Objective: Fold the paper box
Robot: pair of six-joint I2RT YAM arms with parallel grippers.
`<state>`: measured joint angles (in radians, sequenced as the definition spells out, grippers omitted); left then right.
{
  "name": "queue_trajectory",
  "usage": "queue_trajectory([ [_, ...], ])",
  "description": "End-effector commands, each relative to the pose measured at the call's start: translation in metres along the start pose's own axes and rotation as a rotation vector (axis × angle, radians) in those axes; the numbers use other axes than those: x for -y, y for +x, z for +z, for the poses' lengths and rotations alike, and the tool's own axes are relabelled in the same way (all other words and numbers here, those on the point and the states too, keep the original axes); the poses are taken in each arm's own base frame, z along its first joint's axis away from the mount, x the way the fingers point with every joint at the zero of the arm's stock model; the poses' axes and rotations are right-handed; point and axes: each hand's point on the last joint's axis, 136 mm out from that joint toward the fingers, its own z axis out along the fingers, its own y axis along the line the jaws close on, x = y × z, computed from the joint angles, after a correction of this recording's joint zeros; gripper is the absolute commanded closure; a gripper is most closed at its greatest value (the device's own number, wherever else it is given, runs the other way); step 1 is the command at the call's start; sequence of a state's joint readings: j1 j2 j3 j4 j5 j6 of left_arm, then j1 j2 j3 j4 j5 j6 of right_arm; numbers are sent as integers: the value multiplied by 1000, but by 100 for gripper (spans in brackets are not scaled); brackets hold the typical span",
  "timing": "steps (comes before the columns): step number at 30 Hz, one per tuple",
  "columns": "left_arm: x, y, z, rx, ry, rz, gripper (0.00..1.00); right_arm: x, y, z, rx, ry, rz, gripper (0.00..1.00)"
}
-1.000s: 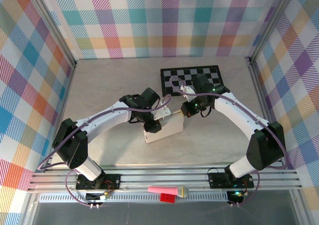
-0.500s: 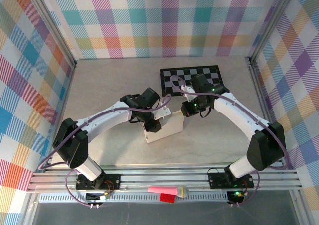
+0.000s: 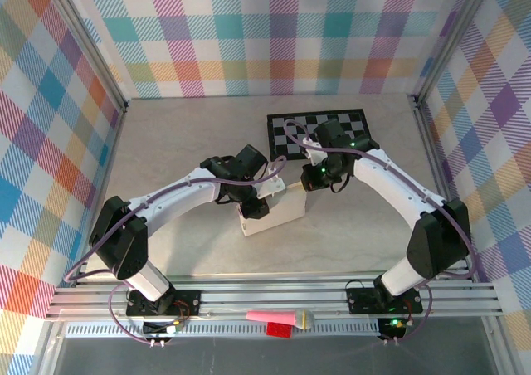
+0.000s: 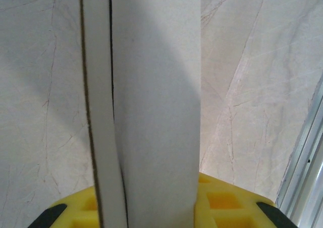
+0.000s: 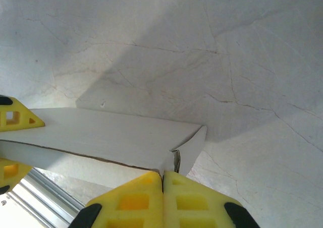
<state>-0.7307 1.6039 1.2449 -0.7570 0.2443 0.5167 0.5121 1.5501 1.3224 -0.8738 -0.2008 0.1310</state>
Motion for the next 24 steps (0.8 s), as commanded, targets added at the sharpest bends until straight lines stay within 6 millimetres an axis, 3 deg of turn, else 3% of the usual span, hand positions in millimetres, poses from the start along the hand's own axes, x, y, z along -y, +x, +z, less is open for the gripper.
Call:
queue_trajectory([
  [1, -12, -6, -2, 8, -37, -17, 79, -11, 0, -6, -26, -26, 24, 100],
  [17, -16, -6, 1, 17, -49, -39, 77, -8, 18, 14, 95, 41, -106, 100],
  [24, -26, -7, -7, 55, -87, -91, 63, -5, 25, 15, 156, 100, -134, 100],
])
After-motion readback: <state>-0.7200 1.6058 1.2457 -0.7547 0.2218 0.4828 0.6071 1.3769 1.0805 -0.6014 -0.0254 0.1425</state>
